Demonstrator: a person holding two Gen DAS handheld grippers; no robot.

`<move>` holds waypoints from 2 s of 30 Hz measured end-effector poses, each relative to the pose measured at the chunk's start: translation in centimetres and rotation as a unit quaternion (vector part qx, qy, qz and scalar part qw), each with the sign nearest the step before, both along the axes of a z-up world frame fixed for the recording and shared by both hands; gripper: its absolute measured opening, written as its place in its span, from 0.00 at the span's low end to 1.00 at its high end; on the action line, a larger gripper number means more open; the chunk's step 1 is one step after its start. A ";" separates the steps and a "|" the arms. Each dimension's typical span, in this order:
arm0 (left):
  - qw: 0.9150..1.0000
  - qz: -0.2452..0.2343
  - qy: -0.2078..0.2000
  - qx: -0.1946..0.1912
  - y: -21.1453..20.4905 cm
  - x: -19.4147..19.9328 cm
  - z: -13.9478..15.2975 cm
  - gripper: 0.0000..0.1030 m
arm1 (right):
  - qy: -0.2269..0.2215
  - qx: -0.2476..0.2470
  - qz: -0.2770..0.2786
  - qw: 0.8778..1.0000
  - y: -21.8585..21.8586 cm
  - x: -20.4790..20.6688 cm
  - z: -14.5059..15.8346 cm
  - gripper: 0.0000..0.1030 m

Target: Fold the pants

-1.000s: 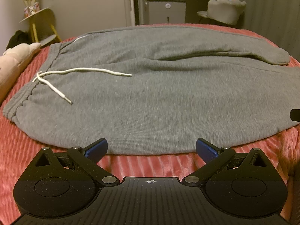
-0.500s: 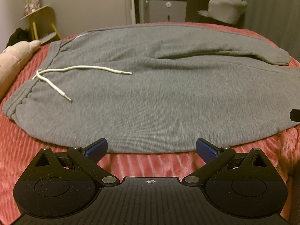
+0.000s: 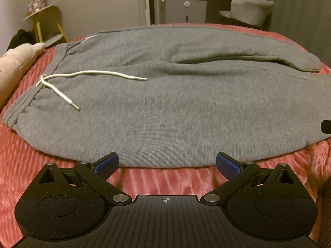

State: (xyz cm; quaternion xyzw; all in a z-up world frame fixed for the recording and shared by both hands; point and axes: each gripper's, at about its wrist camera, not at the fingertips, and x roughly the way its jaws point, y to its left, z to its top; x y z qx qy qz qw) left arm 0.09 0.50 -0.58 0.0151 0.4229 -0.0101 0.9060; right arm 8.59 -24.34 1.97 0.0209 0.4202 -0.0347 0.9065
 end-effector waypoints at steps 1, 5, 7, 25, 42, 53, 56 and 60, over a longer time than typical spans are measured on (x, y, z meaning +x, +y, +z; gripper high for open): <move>1.000 0.000 0.000 0.000 0.0 0.0 0.0 1.00 | 0.000 0.001 -0.001 1.000 0.0 0.0 0.0 0.96; 1.000 0.000 0.001 0.000 0.1 0.0 0.0 1.00 | 0.001 0.004 -0.001 1.000 0.0 0.0 0.0 0.96; 1.000 0.000 0.001 0.000 0.1 0.1 0.0 1.00 | 0.001 0.004 -0.001 1.000 0.1 0.0 0.0 0.96; 1.000 0.006 0.009 -0.002 0.2 0.2 -0.1 1.00 | 0.002 0.010 -0.002 1.000 -0.1 0.1 0.0 0.96; 1.000 0.010 0.017 0.001 0.1 0.5 -0.2 1.00 | 0.001 0.022 -0.002 1.000 -0.2 -0.2 0.4 0.96; 1.000 0.014 0.022 0.004 0.0 0.8 -0.3 1.00 | 0.029 0.072 -0.007 0.997 -1.2 0.4 0.3 0.96; 0.999 0.016 0.028 0.011 0.0 1.1 -0.5 1.00 | 0.040 0.086 -0.012 0.995 -1.6 0.8 -0.1 0.96; 0.999 0.021 0.029 0.017 0.0 1.5 -0.3 1.00 | 0.051 0.111 -0.008 0.992 -2.4 1.6 -0.3 0.96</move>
